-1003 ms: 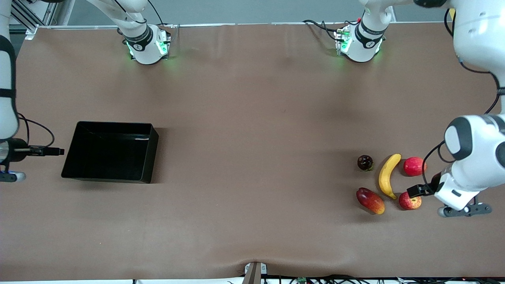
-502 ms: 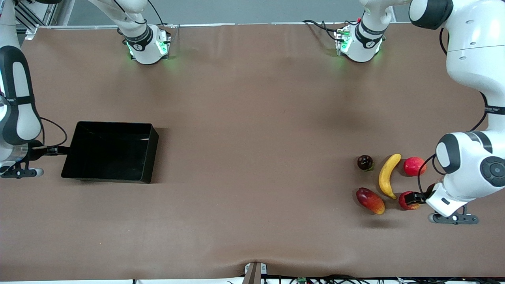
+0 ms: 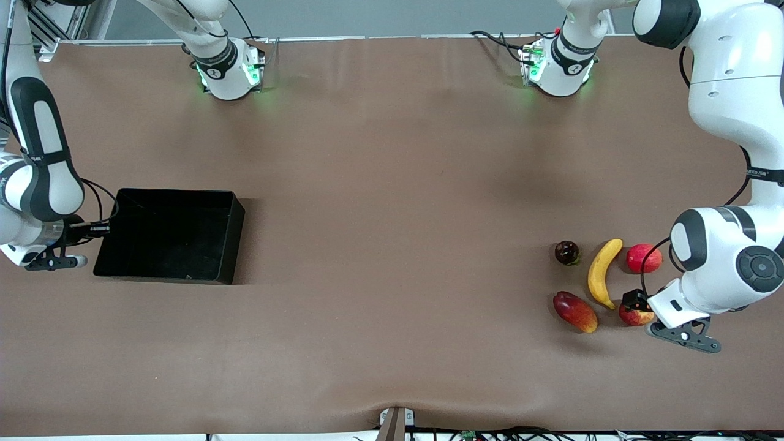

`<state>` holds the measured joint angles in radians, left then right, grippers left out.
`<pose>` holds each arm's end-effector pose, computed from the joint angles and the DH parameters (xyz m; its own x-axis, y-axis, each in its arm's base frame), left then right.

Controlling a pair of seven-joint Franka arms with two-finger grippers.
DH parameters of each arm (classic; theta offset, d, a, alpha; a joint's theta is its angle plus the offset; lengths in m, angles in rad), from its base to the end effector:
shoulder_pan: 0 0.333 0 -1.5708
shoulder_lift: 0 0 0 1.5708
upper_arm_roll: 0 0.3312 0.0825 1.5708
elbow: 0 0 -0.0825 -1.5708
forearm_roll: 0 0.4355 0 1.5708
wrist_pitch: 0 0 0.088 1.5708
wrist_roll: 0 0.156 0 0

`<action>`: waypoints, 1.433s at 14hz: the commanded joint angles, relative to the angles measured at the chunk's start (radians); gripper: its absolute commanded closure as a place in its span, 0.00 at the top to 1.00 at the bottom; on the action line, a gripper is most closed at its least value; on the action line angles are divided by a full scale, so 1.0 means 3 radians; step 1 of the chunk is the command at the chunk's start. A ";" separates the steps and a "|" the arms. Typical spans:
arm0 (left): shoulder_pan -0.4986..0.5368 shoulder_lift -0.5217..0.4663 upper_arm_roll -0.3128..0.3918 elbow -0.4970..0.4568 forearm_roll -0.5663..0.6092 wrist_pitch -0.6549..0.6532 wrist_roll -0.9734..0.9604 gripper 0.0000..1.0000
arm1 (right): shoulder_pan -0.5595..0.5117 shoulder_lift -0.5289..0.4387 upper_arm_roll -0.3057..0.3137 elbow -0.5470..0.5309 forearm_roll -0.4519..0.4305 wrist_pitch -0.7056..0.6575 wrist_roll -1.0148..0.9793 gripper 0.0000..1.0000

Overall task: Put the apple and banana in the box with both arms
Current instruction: 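Reach the right gripper to the box rim while the left gripper reaches the apple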

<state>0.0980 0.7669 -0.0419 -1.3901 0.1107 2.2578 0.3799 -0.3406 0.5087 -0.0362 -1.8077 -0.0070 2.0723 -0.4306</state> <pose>0.7991 0.0575 0.1962 0.9265 -0.3699 0.0693 -0.3629 -0.9269 -0.0957 0.6108 -0.2422 0.1748 0.9711 0.0680 -0.2289 0.0508 -0.9955 -0.0801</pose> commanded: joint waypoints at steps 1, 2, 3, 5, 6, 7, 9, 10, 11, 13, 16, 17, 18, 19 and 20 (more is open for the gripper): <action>0.0011 0.0051 0.0007 0.0011 0.0071 0.0011 0.0124 1.00 | -0.0030 -0.0064 0.0044 -0.0029 -0.0053 -0.0066 -0.0048 0.00; 0.0011 0.0077 0.0007 0.0006 0.0071 0.0006 0.0124 1.00 | -0.0020 -0.0070 0.0044 0.0007 -0.0053 -0.0137 -0.0042 0.00; 0.0011 0.0097 0.0007 0.0011 0.0076 0.0011 0.0135 1.00 | -0.0015 -0.0070 0.0049 0.0053 -0.0043 -0.0224 -0.0037 0.00; 0.0016 0.0138 0.0012 0.0001 0.0071 0.0113 0.0145 1.00 | -0.0005 -0.0075 0.0059 0.0130 -0.0012 -0.0342 -0.0017 0.00; 0.0046 0.0174 0.0012 0.0006 0.0066 0.0159 0.0140 1.00 | -0.0005 -0.0070 0.0064 0.0176 0.0003 -0.0403 -0.0012 0.00; 0.0077 0.0200 0.0012 0.0006 0.0060 0.0205 0.0135 1.00 | 0.0000 -0.0070 0.0064 0.0232 0.0054 -0.0495 -0.0007 0.00; 0.0098 0.0246 0.0012 0.0006 0.0020 0.0251 0.0120 1.00 | 0.0046 -0.0105 0.0064 0.0329 0.0186 -0.0720 0.0004 0.00; 0.0108 0.0251 0.0007 0.0001 0.0014 0.0256 0.0094 1.00 | 0.0056 -0.0136 0.0064 0.0370 0.0233 -0.0837 0.0004 0.00; 0.0108 0.0246 0.0007 0.0001 0.0014 0.0256 0.0094 1.00 | 0.0072 -0.0177 0.0064 0.0406 0.0284 -0.0939 0.0019 0.00; 0.0118 0.0246 0.0007 -0.0040 0.0009 0.0256 0.0089 0.76 | 0.0163 -0.0208 0.0064 0.0452 0.0361 -0.1017 0.0207 0.00; 0.0113 0.0215 0.0007 -0.0040 0.0009 0.0251 0.0094 0.00 | 0.0378 -0.0208 0.0069 0.0513 0.0534 -0.1027 0.0382 0.00; 0.0098 0.0185 0.0002 -0.0035 0.0009 0.0216 0.0058 0.00 | 0.0455 -0.0208 0.0069 0.0534 0.0621 -0.1083 0.0539 0.00; 0.0088 0.0154 0.0002 -0.0030 0.0014 0.0134 -0.0018 0.00 | 0.0552 -0.0203 0.0069 0.0580 0.0693 -0.1160 0.0723 0.00; 0.0083 0.0098 0.0002 -0.0025 0.0014 0.0063 -0.0034 0.00 | 0.0664 -0.0203 0.0069 0.0590 0.0739 -0.1171 0.0846 0.00; 0.0088 0.0022 -0.0008 -0.0025 0.0014 0.0001 -0.0034 0.00 | 0.0787 -0.0203 0.0069 0.0590 0.0780 -0.1171 0.0959 0.00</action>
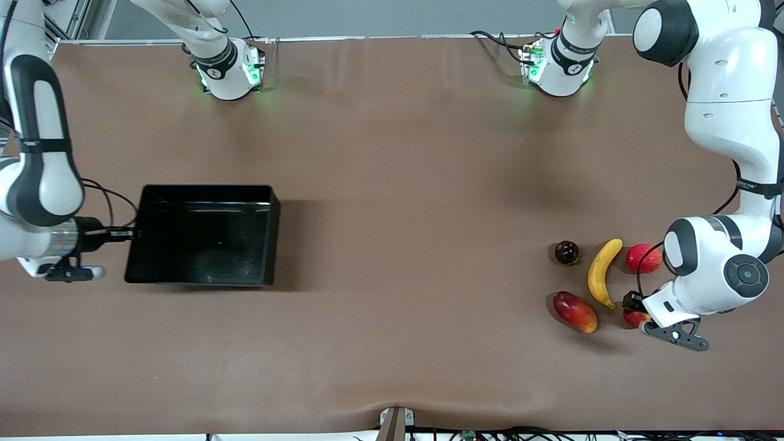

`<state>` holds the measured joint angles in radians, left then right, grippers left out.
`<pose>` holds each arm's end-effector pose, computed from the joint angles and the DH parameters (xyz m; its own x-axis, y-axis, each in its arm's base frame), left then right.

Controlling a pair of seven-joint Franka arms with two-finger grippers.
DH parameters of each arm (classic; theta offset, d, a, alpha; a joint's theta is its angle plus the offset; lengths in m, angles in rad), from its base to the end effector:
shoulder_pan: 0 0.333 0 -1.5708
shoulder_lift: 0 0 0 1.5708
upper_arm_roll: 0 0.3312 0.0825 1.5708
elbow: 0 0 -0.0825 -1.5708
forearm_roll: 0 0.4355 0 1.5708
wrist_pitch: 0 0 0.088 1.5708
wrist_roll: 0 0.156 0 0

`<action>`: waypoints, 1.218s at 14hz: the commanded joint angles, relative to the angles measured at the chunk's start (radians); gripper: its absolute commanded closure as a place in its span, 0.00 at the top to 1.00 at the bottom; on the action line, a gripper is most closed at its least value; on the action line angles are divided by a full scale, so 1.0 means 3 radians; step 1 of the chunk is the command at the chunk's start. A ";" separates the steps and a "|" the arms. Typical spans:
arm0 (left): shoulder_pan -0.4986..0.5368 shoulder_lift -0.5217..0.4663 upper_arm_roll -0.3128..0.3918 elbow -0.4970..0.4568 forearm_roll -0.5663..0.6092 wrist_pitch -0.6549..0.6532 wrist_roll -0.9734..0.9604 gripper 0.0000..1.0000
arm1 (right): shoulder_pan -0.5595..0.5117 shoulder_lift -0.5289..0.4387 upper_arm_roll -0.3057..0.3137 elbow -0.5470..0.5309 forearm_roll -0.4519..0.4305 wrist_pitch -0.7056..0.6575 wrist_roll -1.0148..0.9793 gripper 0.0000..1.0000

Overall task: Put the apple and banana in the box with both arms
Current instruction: 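Drag the black box toward the fruit while the left gripper grasps the apple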

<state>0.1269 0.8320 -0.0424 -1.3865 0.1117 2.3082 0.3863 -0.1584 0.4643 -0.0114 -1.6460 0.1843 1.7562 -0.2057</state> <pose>0.7955 0.0791 0.1511 0.9340 -0.3522 0.0607 -0.3465 -0.9340 -0.0870 0.6624 -0.0876 0.2643 0.9505 0.0067 -0.3108 -0.0651 -0.9732 -0.2203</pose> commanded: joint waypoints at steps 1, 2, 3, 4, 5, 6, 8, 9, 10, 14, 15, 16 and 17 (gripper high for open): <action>-0.0014 -0.0282 -0.0017 -0.0037 0.0006 -0.0284 -0.0071 0.00 | 0.0271 -0.0055 -0.0013 0.0051 0.0234 -0.0107 0.0337 0.00; -0.0014 -0.0394 -0.0022 -0.0037 0.0011 -0.0427 -0.0137 0.00 | 0.0389 -0.0055 -0.0018 0.0051 0.0351 -0.0086 0.0490 0.00; -0.0044 -0.0507 -0.0027 -0.0037 0.0011 -0.0595 -0.0228 0.00 | 0.0516 -0.0045 -0.0018 0.0041 0.0433 -0.0061 0.0628 0.00; -0.0110 -0.0604 -0.0037 -0.0037 0.0011 -0.0749 -0.0381 0.00 | 0.0649 -0.0045 -0.0018 0.0041 0.0515 -0.0025 0.0812 0.00; -0.0162 -0.0686 -0.0043 -0.0042 0.0011 -0.0892 -0.0595 0.00 | 0.0772 -0.0045 -0.0018 0.0046 0.0572 -0.0010 0.0980 0.00; -0.0188 -0.0758 -0.0058 -0.0042 0.0011 -0.1025 -0.0830 0.00 | 0.0880 -0.0045 -0.0018 0.0026 0.0613 0.0051 0.1078 0.00; -0.0198 -0.0860 -0.0205 -0.0047 0.0006 -0.1291 -0.1159 0.00 | 0.1125 -0.0034 -0.0023 -0.0020 0.0735 0.0225 0.1227 0.00; -0.0198 -0.0911 -0.0277 -0.0057 0.0006 -0.1358 -0.1271 0.00 | 0.1232 -0.0014 -0.0018 -0.0041 0.0756 0.0327 0.1344 0.00; -0.0208 -0.0973 -0.0303 -0.0092 0.0006 -0.1409 -0.1419 0.00 | 0.1365 0.0001 -0.0018 -0.0056 0.0771 0.0444 0.1401 0.00; -0.0193 -0.1351 -0.0431 -0.0480 -0.0034 -0.1405 -0.1834 0.00 | 0.1795 0.0139 -0.0018 -0.0092 0.0802 0.0818 0.1407 0.00; -0.0188 -0.1483 -0.0441 -0.0638 -0.0121 -0.1369 -0.1931 0.00 | 0.1887 0.0195 -0.0018 -0.0092 0.0807 0.0915 0.1412 0.00; -0.0188 -0.1621 -0.0452 -0.0807 -0.0203 -0.1308 -0.1988 0.00 | 0.1984 0.0246 -0.0018 -0.0092 0.0807 0.0987 0.1412 0.00; -0.0188 -0.1780 -0.0457 -0.0996 -0.0214 -0.1227 -0.1993 0.00 | 0.2081 0.0303 -0.0023 -0.0097 0.0812 0.1074 0.1483 0.00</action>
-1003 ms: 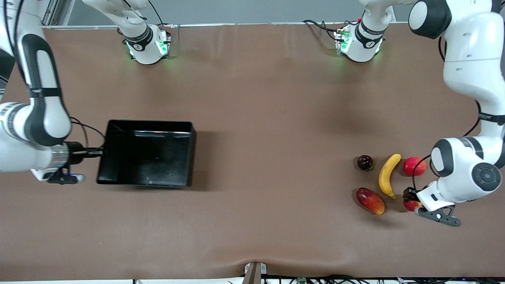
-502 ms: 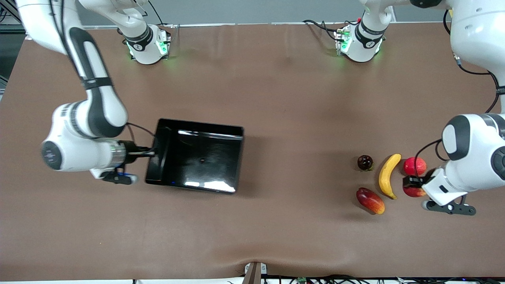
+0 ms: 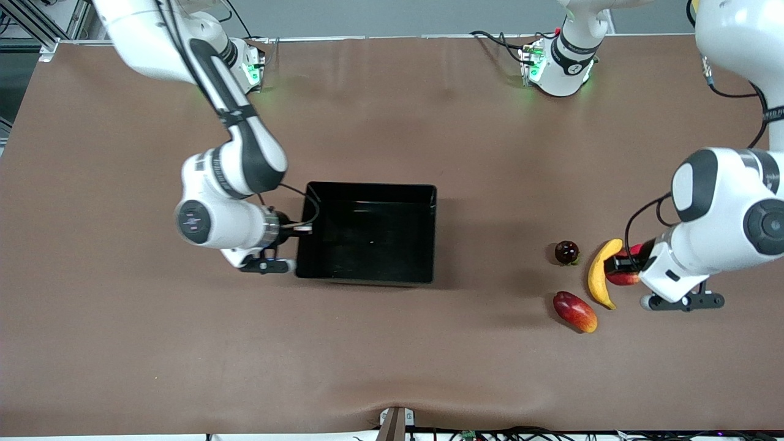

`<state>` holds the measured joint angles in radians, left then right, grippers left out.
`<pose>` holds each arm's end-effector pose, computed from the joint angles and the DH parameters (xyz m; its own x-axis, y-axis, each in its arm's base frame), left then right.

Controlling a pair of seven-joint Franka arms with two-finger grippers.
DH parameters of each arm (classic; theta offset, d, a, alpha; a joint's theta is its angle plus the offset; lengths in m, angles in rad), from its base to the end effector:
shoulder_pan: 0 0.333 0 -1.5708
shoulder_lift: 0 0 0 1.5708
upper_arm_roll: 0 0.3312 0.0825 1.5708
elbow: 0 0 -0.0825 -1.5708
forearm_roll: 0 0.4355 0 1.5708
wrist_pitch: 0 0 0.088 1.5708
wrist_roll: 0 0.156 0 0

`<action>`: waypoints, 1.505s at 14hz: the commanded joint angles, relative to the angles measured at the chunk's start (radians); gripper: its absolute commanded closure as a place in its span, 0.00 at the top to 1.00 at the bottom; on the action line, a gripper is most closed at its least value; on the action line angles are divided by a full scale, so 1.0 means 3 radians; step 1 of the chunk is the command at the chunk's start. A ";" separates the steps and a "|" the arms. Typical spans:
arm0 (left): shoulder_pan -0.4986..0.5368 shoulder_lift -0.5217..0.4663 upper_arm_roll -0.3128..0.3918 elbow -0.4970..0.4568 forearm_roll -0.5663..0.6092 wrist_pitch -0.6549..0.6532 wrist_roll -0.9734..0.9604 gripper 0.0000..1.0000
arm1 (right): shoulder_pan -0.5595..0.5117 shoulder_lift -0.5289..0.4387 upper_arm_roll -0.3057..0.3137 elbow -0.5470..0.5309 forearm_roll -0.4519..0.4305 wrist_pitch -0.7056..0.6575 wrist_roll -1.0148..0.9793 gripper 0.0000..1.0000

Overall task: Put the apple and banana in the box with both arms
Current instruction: 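Drag the black box toward the fruit while the left gripper grasps the apple, then lift the apple with the left gripper while the right gripper retracts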

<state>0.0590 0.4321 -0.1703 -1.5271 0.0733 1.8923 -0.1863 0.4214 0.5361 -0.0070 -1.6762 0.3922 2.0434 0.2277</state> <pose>0.7230 -0.0593 0.3527 0.9962 0.0630 -0.0598 0.0626 -0.9980 -0.0082 0.6285 0.3180 0.2184 0.9659 0.0118 -0.2585 -0.0554 -0.9664 -0.2511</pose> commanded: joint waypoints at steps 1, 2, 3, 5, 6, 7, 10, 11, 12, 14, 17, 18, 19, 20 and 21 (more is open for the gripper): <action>0.0023 -0.0580 -0.0031 -0.0691 -0.0091 0.0232 -0.0120 0.00 | 0.0216 0.0130 -0.0033 0.0014 0.0124 0.0213 0.0170 0.00; 0.0008 -0.0677 -0.0046 -0.0794 -0.0091 0.0247 -0.0277 0.00 | 0.0287 0.0171 -0.0033 0.0029 0.0130 0.0300 0.0237 0.00; 0.0003 -0.0729 -0.0122 -0.0841 -0.0086 0.0243 -0.0456 0.00 | 0.0338 0.0207 -0.0033 0.0039 0.0130 0.0377 0.0284 0.00; -0.0002 -0.0806 -0.0245 -0.0928 -0.0081 0.0243 -0.0727 0.00 | 0.0487 0.0304 -0.0038 0.0039 0.0130 0.0546 0.0477 0.00; -0.0002 -0.0806 -0.0321 -0.0943 -0.0081 0.0243 -0.0876 0.00 | 0.0492 0.0325 -0.0038 0.0055 0.0130 0.0557 0.0585 0.00; -0.0002 -0.0801 -0.0413 -0.0943 -0.0071 0.0248 -0.1029 0.00 | 0.0462 0.0325 -0.0038 0.0105 0.0130 0.0547 0.0712 0.50; -0.0094 -0.0735 -0.0588 -0.1050 -0.0035 0.0430 -0.1509 0.00 | 0.0436 0.0259 -0.0069 0.0375 0.0063 0.0221 0.0826 1.00; -0.0180 -0.0735 -0.0588 -0.1122 -0.0035 0.0553 -0.1693 0.00 | 0.0396 0.0258 -0.0089 0.0590 0.0038 -0.0074 0.0831 1.00; -0.0262 -0.0719 -0.0588 -0.1148 -0.0035 0.0605 -0.1857 0.00 | 0.0314 0.0258 -0.0130 0.0855 -0.0008 -0.0462 0.0826 1.00; -0.0441 -0.0643 -0.0588 -0.1179 -0.0025 0.0748 -0.2205 0.00 | 0.0110 0.0264 -0.0140 0.1295 -0.0014 -0.1056 0.0836 1.00; -0.0824 -0.0531 -0.0583 -0.1163 -0.0025 0.0978 -0.2757 0.00 | -0.0273 0.0248 -0.0156 0.1705 -0.0014 -0.1614 0.0821 1.00; -0.0937 -0.0485 -0.0583 -0.1163 -0.0019 0.1040 -0.2880 0.00 | -0.0442 0.0248 -0.0151 0.1823 -0.0008 -0.1783 0.0816 1.00; -0.1034 -0.0418 -0.0583 -0.1163 0.0057 0.1136 -0.3038 0.00 | -0.0626 0.0233 -0.0141 0.1900 -0.0008 -0.1957 0.0811 1.00; -0.1126 -0.0337 -0.0583 -0.1163 0.0229 0.1234 -0.3202 0.00 | -0.0784 0.0132 -0.0151 0.1916 -0.0013 -0.2060 0.0765 1.00; -0.1208 -0.0245 -0.0583 -0.1148 0.0474 0.1305 -0.3371 0.00 | -0.0923 0.0009 -0.0161 0.1911 -0.0110 -0.2107 0.0669 1.00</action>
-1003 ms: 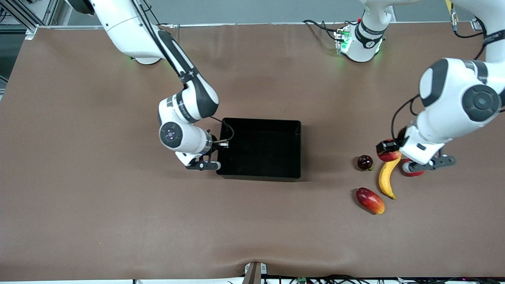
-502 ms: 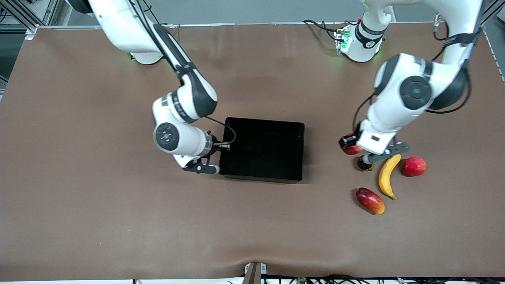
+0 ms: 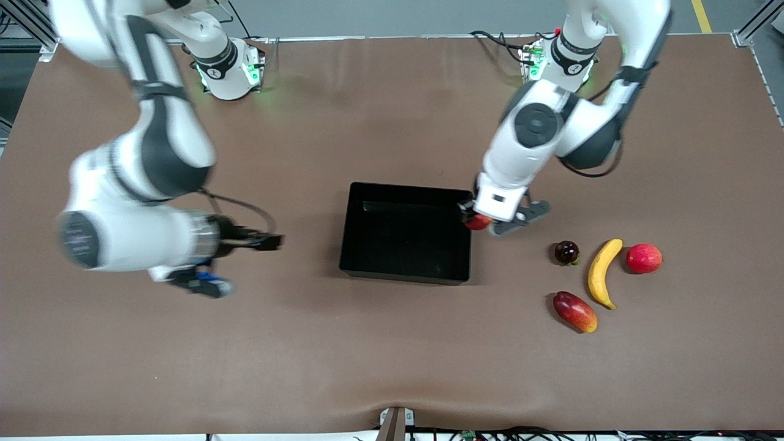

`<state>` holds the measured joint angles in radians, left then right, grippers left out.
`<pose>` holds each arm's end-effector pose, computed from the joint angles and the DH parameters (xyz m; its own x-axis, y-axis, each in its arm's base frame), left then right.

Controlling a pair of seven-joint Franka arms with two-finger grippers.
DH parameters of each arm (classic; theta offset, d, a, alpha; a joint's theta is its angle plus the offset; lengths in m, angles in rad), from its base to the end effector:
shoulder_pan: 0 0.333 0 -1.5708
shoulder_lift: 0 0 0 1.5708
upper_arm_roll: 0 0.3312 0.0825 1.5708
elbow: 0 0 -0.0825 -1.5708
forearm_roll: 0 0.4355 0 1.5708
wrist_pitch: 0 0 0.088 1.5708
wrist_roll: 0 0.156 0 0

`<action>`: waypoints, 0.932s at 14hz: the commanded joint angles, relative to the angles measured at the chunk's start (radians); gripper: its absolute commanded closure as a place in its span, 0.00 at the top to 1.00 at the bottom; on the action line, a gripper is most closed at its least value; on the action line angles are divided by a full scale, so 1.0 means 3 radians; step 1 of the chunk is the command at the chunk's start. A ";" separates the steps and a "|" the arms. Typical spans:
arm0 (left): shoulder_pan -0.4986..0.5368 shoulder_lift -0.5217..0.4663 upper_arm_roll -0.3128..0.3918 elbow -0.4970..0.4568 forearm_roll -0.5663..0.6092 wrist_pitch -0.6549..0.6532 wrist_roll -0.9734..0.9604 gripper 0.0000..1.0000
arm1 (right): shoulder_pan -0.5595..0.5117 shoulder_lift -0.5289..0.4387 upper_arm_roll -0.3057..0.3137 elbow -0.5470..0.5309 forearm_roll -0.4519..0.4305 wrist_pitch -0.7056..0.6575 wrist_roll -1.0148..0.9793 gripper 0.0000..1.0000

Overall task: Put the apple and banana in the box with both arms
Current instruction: 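Lift the apple with the left gripper while the right gripper retracts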

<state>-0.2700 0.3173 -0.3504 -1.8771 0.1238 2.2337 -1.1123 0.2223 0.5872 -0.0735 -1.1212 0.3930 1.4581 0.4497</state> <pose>0.5609 -0.3819 0.2942 0.9051 0.4245 0.0224 0.4228 -0.9044 0.0574 0.7228 0.1852 0.4228 0.9008 -0.2365 -0.3642 -0.3247 -0.9237 -0.2034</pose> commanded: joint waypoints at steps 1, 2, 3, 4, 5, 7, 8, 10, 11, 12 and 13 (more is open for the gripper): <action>-0.0173 0.0260 0.0012 0.0064 0.0516 0.0214 -0.0443 0.00 | -0.0367 -0.0213 0.0066 0.0061 -0.0331 -0.0176 -0.0234 1.00; -0.0209 0.0383 0.0012 0.0156 0.0614 0.0229 -0.0475 0.00 | -0.0418 -0.0285 0.0066 0.0061 -0.0541 -0.0237 -0.0433 1.00; -0.0260 0.0511 0.0012 0.0238 0.0661 0.0239 -0.0475 0.00 | -0.0424 -0.0417 0.0056 0.0051 -0.0730 -0.0324 -0.0617 1.00; -0.0316 0.0613 0.0012 0.0304 0.0696 0.0245 -0.0475 0.00 | -0.0454 -0.0504 0.0046 0.0025 -0.0904 -0.0345 -0.0776 1.00; -0.0393 0.0695 0.0012 0.0330 0.0737 0.0245 -0.0480 0.00 | -0.0546 -0.0596 0.0051 0.0010 -0.1017 -0.0360 -0.0920 1.00; -0.0434 0.0803 0.0012 0.0346 0.0773 0.0260 -0.0485 0.00 | -0.0725 -0.0821 0.0051 -0.0122 -0.1049 -0.0406 -0.1252 1.00; -0.0439 0.0829 0.0012 0.0346 0.0779 0.0265 -0.0485 0.00 | -0.0781 -0.0999 0.0051 -0.0336 -0.1049 -0.0391 -0.1329 1.00; -0.0475 0.0880 0.0012 0.0336 0.0779 0.0265 -0.0485 0.00 | -0.0808 -0.1398 0.0051 -0.0786 -0.1090 -0.0300 -0.1330 1.00; -0.0491 0.0911 0.0012 0.0346 0.0769 0.0260 -0.0495 0.00 | -0.0803 -0.1618 0.0056 -0.1046 -0.1115 -0.0183 -0.1330 1.00; -0.0486 0.0931 0.0012 0.0341 0.0768 0.0265 -0.0495 0.00 | -0.0797 -0.1833 0.0056 -0.1332 -0.1126 -0.0025 -0.1335 1.00; -0.0491 0.0962 0.0012 0.0341 0.0768 0.0265 -0.0495 0.00 | -0.0797 -0.2027 0.0056 -0.1608 -0.1131 0.0129 -0.1335 1.00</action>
<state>-0.4065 0.5887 -0.3500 -1.7890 0.3290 2.3032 -1.2305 -0.0188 0.1549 -0.0726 -1.3614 0.0837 1.3949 0.0557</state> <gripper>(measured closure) 0.304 0.000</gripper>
